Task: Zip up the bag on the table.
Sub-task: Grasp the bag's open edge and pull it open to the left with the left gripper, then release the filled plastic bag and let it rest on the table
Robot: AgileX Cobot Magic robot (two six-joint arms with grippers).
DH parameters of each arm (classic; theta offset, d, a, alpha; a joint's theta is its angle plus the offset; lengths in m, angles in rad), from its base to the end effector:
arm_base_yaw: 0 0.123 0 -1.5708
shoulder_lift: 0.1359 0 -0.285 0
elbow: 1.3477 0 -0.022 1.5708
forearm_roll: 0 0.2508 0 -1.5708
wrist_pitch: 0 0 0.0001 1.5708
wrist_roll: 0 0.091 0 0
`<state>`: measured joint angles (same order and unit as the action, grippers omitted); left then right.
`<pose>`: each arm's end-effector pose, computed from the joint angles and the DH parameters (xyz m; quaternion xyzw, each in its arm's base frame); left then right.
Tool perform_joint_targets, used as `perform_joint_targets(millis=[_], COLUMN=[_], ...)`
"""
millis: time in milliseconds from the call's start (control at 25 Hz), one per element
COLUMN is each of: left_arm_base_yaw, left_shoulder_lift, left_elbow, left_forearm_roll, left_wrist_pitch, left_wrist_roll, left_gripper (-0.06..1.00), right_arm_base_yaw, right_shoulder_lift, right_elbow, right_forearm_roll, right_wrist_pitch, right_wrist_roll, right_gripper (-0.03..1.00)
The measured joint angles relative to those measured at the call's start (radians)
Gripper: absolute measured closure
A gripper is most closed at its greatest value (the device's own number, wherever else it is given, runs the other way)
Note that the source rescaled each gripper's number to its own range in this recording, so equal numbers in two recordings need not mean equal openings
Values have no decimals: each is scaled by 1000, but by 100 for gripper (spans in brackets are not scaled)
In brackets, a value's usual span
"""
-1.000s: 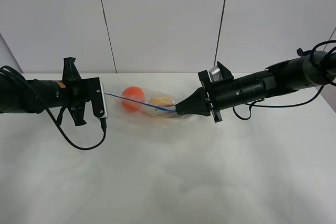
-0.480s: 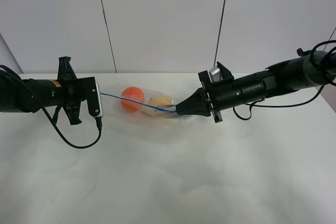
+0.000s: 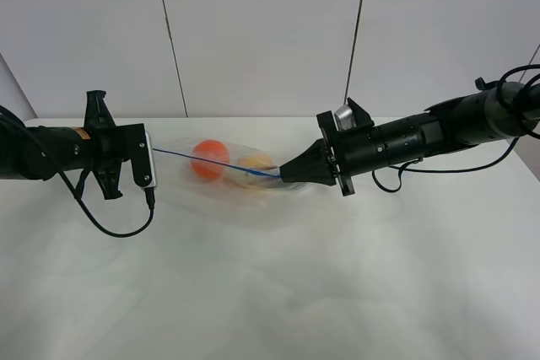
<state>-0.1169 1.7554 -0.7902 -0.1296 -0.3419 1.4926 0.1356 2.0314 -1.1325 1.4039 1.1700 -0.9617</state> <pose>0.3430 -0.0363 0.1678 0.5808 0.6472 0.3046 0.3885 0.3484 0.1310 0.1567 -0.0759 0.8297 0.5485 0.0703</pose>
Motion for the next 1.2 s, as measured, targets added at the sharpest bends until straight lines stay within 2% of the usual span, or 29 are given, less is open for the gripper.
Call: perform_joint_targets(millis=[80,160,240,360,480,640,720,840,960,1080,1200], left_arm_base_yaw=[0,13,24,39,90,164,184,194,194,194,196], left_shoulder_lift=[0,0,0,0,0,0,0,0,0,0,1], left_elbow=[0,0,0,0,0,0,0,-1,-23,-79,-185], left_forearm_roll=[13,23,31,39,40,41,41,16,-29,-37,-41], left_wrist_pitch=[-3,-29,-52,-62,-62,-62,-73,-118,-101,33,263], left_wrist_roll=[-48,-127,-226,-333,-384,-405,-469,-701,-962,-1091,-1161], left_gripper=[92,81,60,16,0,-5,-5,-5,-6,-6,-6], right_arm_base_yaw=[0,-2,-5,-5,-5,-5,-5,-5,-5,-5,-5], right_shoulder_lift=[0,0,0,0,0,0,0,0,0,0,0], right_elbow=[0,0,0,0,0,0,0,0,0,0,0], right_forearm_roll=[-5,-30,-38,-41,-42,-43,-44,-44,-44,-44,-44], right_wrist_pitch=[0,5,6,7,7,9,9,9,9,9,10], right_wrist_roll=[0,0,0,0,0,0,0,0,0,0,0], right_gripper=[97,97,97,97,97,97,97,97,97,97,97])
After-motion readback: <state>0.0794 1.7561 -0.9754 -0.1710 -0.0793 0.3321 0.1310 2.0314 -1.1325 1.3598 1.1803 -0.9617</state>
